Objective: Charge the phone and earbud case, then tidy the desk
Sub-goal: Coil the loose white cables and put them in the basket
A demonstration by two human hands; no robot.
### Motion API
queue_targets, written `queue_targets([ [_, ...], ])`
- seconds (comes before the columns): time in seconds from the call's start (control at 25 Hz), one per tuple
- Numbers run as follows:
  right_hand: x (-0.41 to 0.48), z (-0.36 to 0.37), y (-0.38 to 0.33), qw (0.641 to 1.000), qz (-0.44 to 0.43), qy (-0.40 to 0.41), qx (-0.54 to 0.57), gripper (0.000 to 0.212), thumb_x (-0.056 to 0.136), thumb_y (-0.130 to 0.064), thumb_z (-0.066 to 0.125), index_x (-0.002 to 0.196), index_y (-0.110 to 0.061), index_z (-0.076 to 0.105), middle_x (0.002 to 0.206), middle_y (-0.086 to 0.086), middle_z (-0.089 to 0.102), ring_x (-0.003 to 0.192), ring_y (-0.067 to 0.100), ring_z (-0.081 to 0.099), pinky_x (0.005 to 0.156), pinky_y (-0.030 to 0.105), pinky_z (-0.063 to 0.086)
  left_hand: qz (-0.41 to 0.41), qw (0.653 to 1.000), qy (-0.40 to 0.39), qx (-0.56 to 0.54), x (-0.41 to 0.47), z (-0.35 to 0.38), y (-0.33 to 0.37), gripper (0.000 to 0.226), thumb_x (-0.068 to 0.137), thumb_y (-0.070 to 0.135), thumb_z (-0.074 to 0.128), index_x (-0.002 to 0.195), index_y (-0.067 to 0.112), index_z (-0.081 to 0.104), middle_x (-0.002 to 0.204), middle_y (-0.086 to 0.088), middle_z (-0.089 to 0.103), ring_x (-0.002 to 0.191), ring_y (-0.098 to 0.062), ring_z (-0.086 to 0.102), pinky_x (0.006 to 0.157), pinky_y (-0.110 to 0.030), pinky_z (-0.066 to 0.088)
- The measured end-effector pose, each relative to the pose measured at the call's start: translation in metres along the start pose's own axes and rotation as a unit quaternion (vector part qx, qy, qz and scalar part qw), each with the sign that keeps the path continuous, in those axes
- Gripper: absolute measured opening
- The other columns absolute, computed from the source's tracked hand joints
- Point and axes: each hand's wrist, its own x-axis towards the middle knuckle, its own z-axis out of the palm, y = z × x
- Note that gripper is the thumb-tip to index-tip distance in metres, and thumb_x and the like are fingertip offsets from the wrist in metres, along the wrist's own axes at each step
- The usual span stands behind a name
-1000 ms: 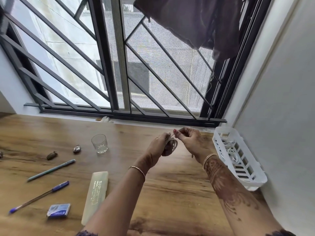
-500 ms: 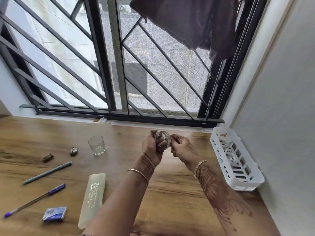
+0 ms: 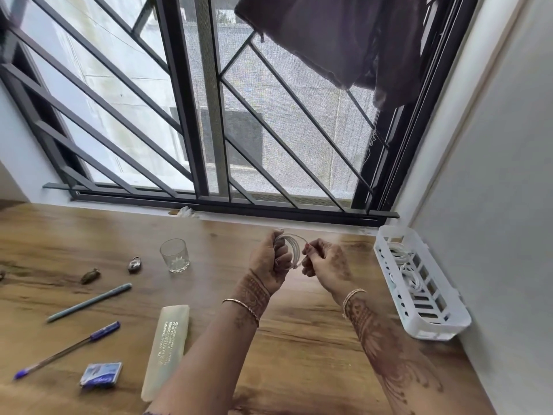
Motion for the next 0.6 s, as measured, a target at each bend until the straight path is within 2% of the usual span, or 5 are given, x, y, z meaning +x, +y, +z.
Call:
queue_targets([
  [0.12, 0.000, 0.002, 0.002, 0.999, -0.020, 0.034, -0.008, 0.021, 0.095, -0.009, 0.052, 0.076, -0.016, 0.055, 0.066, 0.010, 0.068, 0.049, 0.020, 0.065, 0.051, 0.030, 0.055, -0.019, 0.999, -0.023, 0.020, -0.002, 0.001, -0.003, 0.055, 0.094, 0.022, 0.039, 0.040, 0.025, 0.027, 0.032, 0.009, 0.018, 0.023, -0.005, 0.017, 0.028, -0.014, 0.008],
  [0.32, 0.002, -0.002, 0.006, 0.994, -0.042, 0.091, 0.037, 0.022, 0.090, -0.003, 0.060, 0.078, -0.019, 0.050, 0.074, 0.006, 0.071, 0.058, 0.024, 0.070, 0.057, 0.035, 0.057, -0.039, 0.998, -0.035, 0.030, -0.005, -0.001, -0.006, 0.054, 0.093, 0.023, 0.038, 0.040, 0.024, 0.029, 0.032, 0.008, 0.018, 0.024, -0.004, 0.017, 0.029, -0.015, 0.007],
  [0.48, 0.000, 0.004, 0.008, 0.982, -0.072, 0.174, -0.009, 0.033, 0.084, -0.004, 0.068, 0.070, -0.022, 0.044, 0.063, -0.009, 0.059, 0.058, 0.009, 0.064, 0.058, 0.033, 0.056, -0.046, 0.998, -0.040, 0.035, -0.006, 0.004, -0.013, 0.053, 0.093, 0.025, 0.037, 0.040, 0.024, 0.030, 0.032, 0.008, 0.018, 0.024, -0.004, 0.017, 0.030, -0.014, 0.006],
  [0.6, 0.002, 0.008, 0.012, 0.981, -0.043, 0.189, 0.017, 0.031, 0.082, -0.006, 0.071, 0.069, -0.020, 0.046, 0.066, -0.007, 0.057, 0.056, 0.008, 0.059, 0.055, 0.027, 0.054, -0.045, 0.998, -0.035, 0.034, -0.006, 0.006, -0.017, 0.053, 0.093, 0.024, 0.035, 0.040, 0.024, 0.031, 0.032, 0.009, 0.019, 0.023, -0.004, 0.016, 0.028, -0.013, 0.006],
])
